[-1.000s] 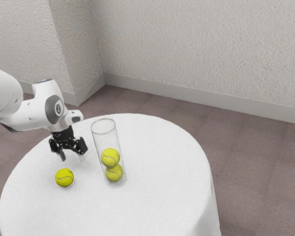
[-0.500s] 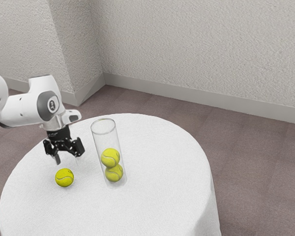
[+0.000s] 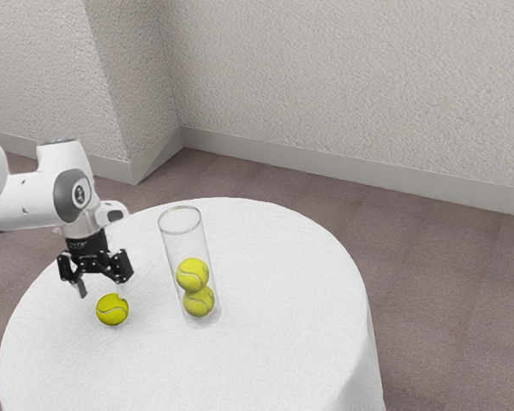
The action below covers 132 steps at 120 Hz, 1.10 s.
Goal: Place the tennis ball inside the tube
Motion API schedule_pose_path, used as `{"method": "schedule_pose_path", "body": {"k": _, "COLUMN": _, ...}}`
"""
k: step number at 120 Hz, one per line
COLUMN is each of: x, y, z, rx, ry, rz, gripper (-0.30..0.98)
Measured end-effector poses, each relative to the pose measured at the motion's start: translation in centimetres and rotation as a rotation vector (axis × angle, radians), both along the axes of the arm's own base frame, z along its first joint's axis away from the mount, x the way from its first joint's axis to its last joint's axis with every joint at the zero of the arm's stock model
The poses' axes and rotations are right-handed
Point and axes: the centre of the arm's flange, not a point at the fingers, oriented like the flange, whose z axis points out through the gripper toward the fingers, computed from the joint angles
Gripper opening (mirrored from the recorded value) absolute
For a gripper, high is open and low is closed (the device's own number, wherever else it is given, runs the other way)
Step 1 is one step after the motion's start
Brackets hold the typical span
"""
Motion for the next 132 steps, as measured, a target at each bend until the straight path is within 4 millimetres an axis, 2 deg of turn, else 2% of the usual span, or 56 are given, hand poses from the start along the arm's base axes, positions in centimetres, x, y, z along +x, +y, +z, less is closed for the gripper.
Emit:
{"method": "schedule_pose_path", "body": {"k": 37, "x": 0.1, "y": 0.5, "z": -2.1, "rx": 0.002, "ry": -0.008, "rz": 0.036, "gripper": 0.69}}
{"method": "schedule_pose_path", "body": {"k": 68, "x": 0.7, "y": -0.8, "z": -3.7, "rx": -0.023, "ry": -0.024, "rz": 0.035, "gripper": 0.69}}
{"method": "schedule_pose_path", "body": {"k": 106, "x": 0.5, "y": -0.7, "z": -4.9, "rx": -0.041, "ry": -0.026, "rz": 0.048, "gripper": 0.68}}
{"method": "schedule_pose_path", "body": {"k": 132, "x": 0.5, "y": -0.4, "z": -5.2, "rx": -0.05, "ry": -0.032, "rz": 0.047, "gripper": 0.47}}
